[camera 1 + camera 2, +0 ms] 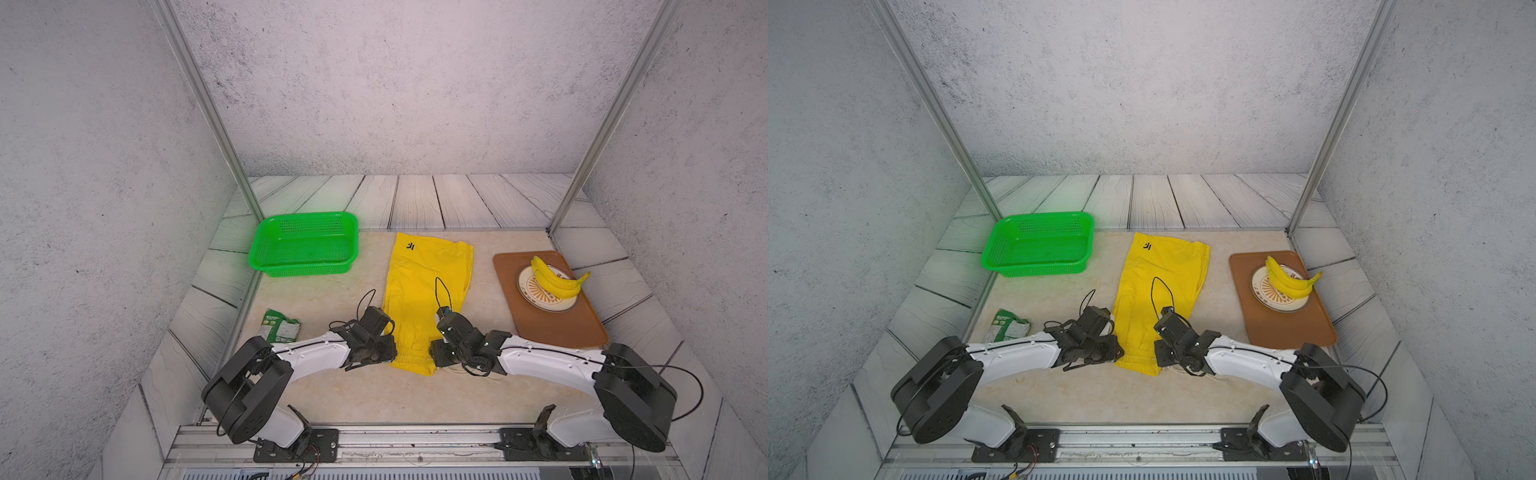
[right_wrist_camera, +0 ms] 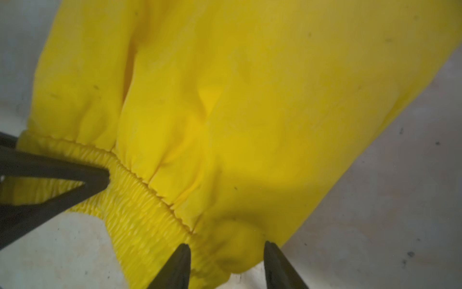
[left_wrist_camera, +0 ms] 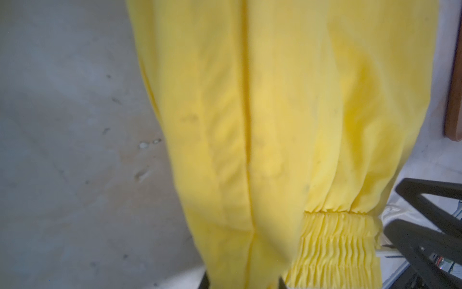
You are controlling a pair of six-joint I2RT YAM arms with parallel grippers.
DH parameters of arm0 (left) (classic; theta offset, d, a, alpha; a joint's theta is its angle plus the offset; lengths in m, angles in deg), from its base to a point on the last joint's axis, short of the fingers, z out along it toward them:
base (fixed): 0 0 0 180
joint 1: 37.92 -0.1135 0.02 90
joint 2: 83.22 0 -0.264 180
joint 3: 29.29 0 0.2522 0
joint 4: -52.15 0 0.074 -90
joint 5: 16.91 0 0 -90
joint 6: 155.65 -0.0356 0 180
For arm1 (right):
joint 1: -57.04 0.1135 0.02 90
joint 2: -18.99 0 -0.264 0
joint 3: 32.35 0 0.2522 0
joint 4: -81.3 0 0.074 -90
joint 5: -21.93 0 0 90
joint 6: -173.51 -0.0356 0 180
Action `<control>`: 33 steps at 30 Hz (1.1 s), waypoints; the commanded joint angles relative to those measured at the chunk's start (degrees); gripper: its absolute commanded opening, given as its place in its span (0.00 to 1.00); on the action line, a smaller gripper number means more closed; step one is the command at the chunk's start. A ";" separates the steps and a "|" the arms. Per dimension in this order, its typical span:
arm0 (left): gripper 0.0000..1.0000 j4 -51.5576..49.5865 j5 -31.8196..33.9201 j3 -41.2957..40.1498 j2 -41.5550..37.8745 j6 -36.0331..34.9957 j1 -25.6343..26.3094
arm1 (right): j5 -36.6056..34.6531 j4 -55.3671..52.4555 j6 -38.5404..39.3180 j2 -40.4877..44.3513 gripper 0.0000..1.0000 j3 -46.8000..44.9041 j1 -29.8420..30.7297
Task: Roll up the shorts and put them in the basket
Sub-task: Roll the shorts at the center of the board.
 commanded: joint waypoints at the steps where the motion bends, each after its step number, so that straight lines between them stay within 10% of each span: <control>1: 0.00 -6.80 -2.57 2.86 -1.47 -2.79 -0.51 | -3.05 -3.36 7.85 3.20 0.58 -0.39 2.54; 18: 0.00 -8.38 -8.74 6.56 -4.37 -1.77 -2.73 | -20.84 9.71 30.29 -5.03 0.70 1.90 19.81; 33: 0.00 -7.32 -9.99 6.24 -4.63 -0.75 -3.35 | -19.72 9.43 24.34 -13.49 0.79 5.97 20.17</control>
